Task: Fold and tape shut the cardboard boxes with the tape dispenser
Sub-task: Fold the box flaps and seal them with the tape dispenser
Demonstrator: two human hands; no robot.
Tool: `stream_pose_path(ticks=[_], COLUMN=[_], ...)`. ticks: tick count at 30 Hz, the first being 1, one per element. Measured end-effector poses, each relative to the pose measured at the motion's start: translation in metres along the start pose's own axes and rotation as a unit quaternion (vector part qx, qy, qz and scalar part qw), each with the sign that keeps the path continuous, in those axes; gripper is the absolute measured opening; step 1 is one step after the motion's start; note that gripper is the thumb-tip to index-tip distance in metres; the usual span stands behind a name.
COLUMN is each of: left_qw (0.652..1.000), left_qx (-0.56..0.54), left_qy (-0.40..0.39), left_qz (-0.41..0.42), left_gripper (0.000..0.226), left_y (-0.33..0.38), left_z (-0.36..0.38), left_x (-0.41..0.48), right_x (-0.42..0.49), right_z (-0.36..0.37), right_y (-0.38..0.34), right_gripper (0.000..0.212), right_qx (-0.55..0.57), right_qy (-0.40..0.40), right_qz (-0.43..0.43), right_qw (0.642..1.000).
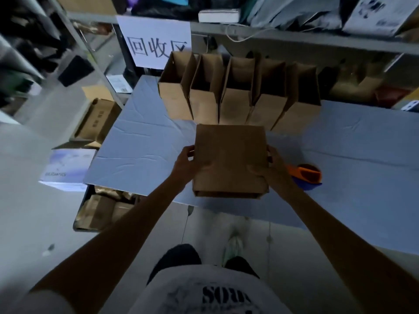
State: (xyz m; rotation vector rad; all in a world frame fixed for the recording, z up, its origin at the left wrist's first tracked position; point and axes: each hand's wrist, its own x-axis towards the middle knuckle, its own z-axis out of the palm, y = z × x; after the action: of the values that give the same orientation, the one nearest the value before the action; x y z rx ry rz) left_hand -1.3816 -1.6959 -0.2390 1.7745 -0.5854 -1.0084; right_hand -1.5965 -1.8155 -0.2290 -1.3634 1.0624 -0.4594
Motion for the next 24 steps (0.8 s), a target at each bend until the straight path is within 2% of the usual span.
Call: stream_pose_path(ticks=[3,6,13,17,20,22,24], left_qw=[1.000,1.000,0.997,0.996,0.992,0.978,0.916], left_qx=[-0.017,-0.006,-0.010,0.018,0.096,0.202,0.368], left_qy=[0.008,0.009,-0.073,-0.077,-0.053,-0.060,-0.113], left_qz=[-0.021,-0.020,-0.022,-0.039,-0.060,0.015,0.115], left_gripper=[0.061,0.066,0.074,0.077,0.101,0.115,0.107], left_y=[-0.006,-0.012,-0.026,-0.022,-0.011,-0.001,0.010], left_z=[0.001,-0.001,0.011,0.020,0.021,0.021,0.027], left_x=[0.024,0.051,0.107,0.124,0.137,0.152,0.166], right_x=[0.027,0.048,0.096,0.103,0.112,0.114,0.116], right_z=[0.001,0.011,0.026,0.023,0.011,0.008,0.008], right_y=[0.008,0.017,0.030,0.035,0.035,0.035,0.035], right_gripper=[0.081,0.082,0.085,0.088,0.089,0.090,0.089], right_qx=[0.007,0.003,-0.033,-0.063,-0.080,-0.070,-0.065], right_qy=[-0.007,0.005,0.067,0.081,0.058,0.041,0.037], right_qz=[0.019,0.030,0.069,0.070,0.088,0.092,0.092], right_qw=[1.000,1.000,0.995,0.992,0.991,0.992,0.993])
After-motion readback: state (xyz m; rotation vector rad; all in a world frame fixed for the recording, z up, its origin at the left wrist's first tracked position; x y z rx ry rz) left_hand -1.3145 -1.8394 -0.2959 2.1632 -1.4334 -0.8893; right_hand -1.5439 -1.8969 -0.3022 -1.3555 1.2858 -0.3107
